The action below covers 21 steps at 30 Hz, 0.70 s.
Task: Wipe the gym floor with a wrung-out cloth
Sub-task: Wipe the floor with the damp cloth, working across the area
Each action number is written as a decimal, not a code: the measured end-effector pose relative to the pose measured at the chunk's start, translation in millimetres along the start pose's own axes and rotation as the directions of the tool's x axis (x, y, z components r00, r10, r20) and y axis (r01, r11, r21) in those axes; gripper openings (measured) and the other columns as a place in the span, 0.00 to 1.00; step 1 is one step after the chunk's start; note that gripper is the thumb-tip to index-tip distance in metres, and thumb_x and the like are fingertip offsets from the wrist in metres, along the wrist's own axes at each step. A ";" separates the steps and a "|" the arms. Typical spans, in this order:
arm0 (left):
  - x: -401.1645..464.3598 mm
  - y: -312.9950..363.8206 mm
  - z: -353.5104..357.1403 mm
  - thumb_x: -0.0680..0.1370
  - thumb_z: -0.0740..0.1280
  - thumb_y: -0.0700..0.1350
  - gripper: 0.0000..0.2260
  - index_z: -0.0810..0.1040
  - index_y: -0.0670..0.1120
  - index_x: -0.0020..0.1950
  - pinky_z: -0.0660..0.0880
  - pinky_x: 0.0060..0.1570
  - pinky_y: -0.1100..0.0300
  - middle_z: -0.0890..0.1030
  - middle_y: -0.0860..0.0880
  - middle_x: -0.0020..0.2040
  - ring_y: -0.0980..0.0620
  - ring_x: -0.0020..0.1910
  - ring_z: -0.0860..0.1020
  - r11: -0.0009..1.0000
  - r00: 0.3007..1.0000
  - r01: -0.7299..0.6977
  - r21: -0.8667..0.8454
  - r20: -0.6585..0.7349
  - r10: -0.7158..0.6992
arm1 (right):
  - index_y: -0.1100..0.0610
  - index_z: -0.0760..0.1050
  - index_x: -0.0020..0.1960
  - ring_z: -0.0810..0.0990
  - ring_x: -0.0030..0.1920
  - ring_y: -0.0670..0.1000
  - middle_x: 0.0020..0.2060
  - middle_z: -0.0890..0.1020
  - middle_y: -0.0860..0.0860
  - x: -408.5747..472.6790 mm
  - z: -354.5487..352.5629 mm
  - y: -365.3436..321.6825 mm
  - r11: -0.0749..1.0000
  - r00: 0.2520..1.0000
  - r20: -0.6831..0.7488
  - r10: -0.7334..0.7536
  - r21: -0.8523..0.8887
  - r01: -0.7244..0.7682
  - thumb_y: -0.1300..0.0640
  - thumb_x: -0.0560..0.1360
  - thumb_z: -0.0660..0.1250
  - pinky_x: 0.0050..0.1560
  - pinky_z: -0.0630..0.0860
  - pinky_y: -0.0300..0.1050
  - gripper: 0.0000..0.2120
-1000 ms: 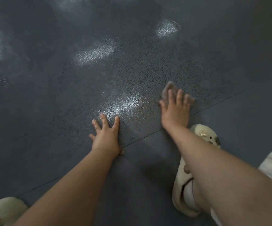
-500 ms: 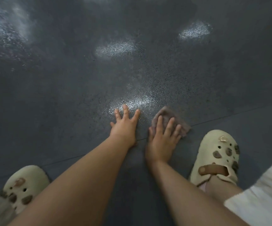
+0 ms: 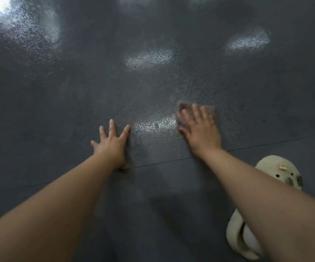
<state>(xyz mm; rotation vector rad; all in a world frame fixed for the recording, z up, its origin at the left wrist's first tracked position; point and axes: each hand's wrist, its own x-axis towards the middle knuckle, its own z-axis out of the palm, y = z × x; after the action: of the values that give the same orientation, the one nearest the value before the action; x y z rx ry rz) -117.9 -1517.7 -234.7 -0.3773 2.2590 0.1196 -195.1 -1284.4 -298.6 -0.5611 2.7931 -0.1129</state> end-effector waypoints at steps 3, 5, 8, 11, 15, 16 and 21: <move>1.8 -4.8 3.7 0.69 0.76 0.44 0.54 0.35 0.60 0.75 0.59 0.69 0.36 0.33 0.46 0.76 0.37 0.75 0.40 1.000 1.000 -0.003 -0.027 0.004 0.003 | 0.50 0.47 0.78 0.43 0.76 0.58 0.77 0.46 0.56 28.8 -16.5 31.0 0.957 0.957 -0.029 0.287 0.055 -0.286 0.40 0.80 0.46 0.75 0.42 0.54 0.29; 4.3 -6.8 5.7 0.68 0.76 0.43 0.54 0.36 0.59 0.76 0.60 0.69 0.38 0.33 0.46 0.76 0.36 0.75 0.40 0.999 1.000 -0.021 -0.045 -0.005 0.020 | 0.49 0.48 0.78 0.43 0.76 0.59 0.77 0.46 0.55 45.0 -20.4 34.3 0.908 0.911 -0.032 0.412 0.099 -0.407 0.41 0.80 0.47 0.74 0.42 0.56 0.29; 7.2 -8.7 6.4 0.68 0.76 0.43 0.54 0.36 0.59 0.76 0.59 0.69 0.38 0.33 0.45 0.76 0.34 0.74 0.41 0.998 0.998 -0.058 -0.038 -0.011 0.058 | 0.45 0.48 0.77 0.41 0.76 0.60 0.77 0.45 0.53 65.1 -22.2 15.5 0.836 0.844 -0.005 0.536 0.144 -0.530 0.41 0.81 0.48 0.72 0.40 0.61 0.27; 7.7 -9.0 6.6 0.69 0.75 0.41 0.53 0.36 0.58 0.76 0.60 0.68 0.37 0.34 0.43 0.76 0.32 0.74 0.41 0.997 0.997 -0.071 -0.027 -0.017 0.071 | 0.44 0.48 0.77 0.40 0.76 0.61 0.77 0.44 0.52 80.8 -24.3 -15.2 0.881 0.889 0.004 0.458 0.128 -0.455 0.42 0.81 0.48 0.72 0.39 0.62 0.26; 8.1 -8.9 7.1 0.70 0.75 0.41 0.53 0.35 0.57 0.76 0.60 0.67 0.37 0.34 0.43 0.76 0.31 0.74 0.41 0.997 0.997 -0.080 -0.019 -0.023 0.079 | 0.43 0.47 0.77 0.41 0.76 0.61 0.77 0.45 0.52 79.3 -20.5 -69.7 0.991 0.992 0.022 0.127 0.031 -0.128 0.42 0.81 0.48 0.72 0.39 0.61 0.26; 8.4 -9.4 7.5 0.70 0.74 0.40 0.53 0.36 0.57 0.76 0.60 0.67 0.37 0.34 0.43 0.76 0.31 0.74 0.41 0.996 0.996 -0.081 -0.026 -0.023 0.080 | 0.43 0.48 0.77 0.41 0.76 0.61 0.77 0.45 0.53 72.1 -16.0 -84.8 0.999 0.999 0.033 0.032 0.008 -0.032 0.42 0.81 0.48 0.72 0.39 0.61 0.26; 11.1 -12.0 9.8 0.73 0.72 0.40 0.48 0.37 0.57 0.76 0.59 0.67 0.38 0.34 0.43 0.76 0.32 0.74 0.40 0.995 0.996 -0.084 -0.047 -0.035 0.082 | 0.47 0.69 0.70 0.65 0.71 0.64 0.71 0.68 0.57 38.2 3.4 -100.0 0.902 0.900 0.094 -0.425 -0.034 0.430 0.40 0.75 0.50 0.68 0.60 0.64 0.27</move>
<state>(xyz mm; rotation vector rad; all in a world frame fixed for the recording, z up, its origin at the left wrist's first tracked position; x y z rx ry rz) -113.9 -1529.6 -249.0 -0.3133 2.3083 0.2135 -191.2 -1391.4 -298.8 -1.1598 2.5502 -0.1016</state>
